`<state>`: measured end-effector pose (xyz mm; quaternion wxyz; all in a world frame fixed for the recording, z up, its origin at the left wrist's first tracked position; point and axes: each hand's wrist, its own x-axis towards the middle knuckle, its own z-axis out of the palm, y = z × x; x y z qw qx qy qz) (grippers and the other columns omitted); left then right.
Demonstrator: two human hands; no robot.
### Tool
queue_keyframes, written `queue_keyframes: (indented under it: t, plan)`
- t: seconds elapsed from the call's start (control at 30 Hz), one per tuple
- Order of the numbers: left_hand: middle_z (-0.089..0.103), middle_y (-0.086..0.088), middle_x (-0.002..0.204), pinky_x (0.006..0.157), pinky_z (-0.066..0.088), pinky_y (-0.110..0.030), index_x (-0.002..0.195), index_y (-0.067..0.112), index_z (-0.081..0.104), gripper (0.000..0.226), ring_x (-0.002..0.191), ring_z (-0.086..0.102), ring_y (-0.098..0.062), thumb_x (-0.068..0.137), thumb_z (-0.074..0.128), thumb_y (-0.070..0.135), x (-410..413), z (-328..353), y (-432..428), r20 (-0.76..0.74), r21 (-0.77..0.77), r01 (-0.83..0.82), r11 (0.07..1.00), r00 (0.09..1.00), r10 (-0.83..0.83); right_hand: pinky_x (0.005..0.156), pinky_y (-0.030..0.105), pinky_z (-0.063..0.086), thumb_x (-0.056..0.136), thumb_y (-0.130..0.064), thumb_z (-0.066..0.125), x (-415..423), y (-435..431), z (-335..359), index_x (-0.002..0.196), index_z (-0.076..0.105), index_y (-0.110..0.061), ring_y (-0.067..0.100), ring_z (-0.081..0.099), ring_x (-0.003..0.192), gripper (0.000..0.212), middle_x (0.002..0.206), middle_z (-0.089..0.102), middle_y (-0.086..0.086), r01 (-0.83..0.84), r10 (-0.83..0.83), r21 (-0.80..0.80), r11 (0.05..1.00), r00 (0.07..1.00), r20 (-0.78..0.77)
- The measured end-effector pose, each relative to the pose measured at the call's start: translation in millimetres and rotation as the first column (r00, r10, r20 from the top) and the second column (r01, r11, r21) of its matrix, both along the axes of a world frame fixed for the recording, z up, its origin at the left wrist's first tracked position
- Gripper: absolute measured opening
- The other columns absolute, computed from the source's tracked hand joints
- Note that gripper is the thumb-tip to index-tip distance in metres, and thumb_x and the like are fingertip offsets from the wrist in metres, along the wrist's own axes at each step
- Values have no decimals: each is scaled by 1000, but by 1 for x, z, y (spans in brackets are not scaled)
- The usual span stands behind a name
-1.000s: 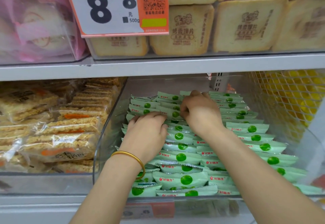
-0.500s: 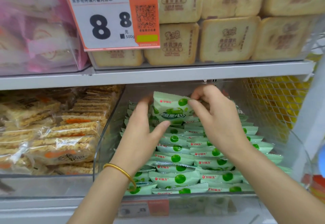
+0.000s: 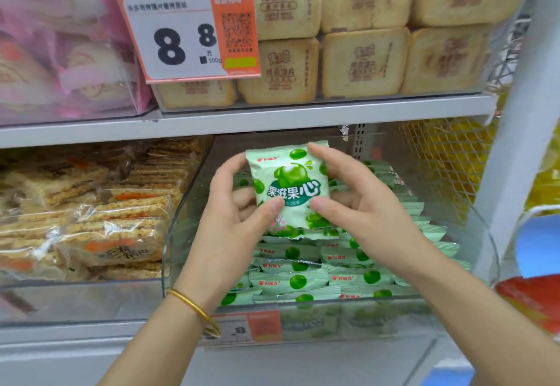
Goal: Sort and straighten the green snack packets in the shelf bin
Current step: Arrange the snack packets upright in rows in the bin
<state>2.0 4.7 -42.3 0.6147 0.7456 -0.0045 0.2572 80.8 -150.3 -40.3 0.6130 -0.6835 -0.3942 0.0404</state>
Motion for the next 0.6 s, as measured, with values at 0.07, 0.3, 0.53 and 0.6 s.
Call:
queue_keyframes:
  t: [0.07,0.3,0.53,0.6]
  plan:
    - [72,8,101,73,55,-24,135,44,23,76,90,70,-12,81,63,8,-1,-2,2,-5,9,41,999,999,-41,87,31,55,88,0,60,1,1,0,132,45,-43,18,67,96,63,139,43,-25,-28,29,24,999,999,-46]
    - [54,18,127,87,52,-25,128,50,34,79,108,61,-5,79,69,-1,-2,-4,7,-67,189,118,975,992,-107,80,23,54,89,1,58,8,3,0,124,53,-43,11,69,91,56,132,52,-16,-101,113,89,991,983,-145]
    - [52,22,128,93,52,-32,128,51,34,81,113,59,-5,80,68,-5,-2,0,11,-77,154,153,976,987,-143,79,27,56,82,13,60,12,4,-2,124,53,-40,14,69,94,68,115,63,-19,-173,196,122,977,957,-214]
    - [52,21,129,94,51,-34,128,50,33,82,113,58,-5,80,67,-6,-3,0,11,-81,146,159,977,986,-148,77,26,56,82,14,59,12,4,-1,123,54,-40,14,69,94,68,119,61,-17,-178,200,121,976,958,-206]
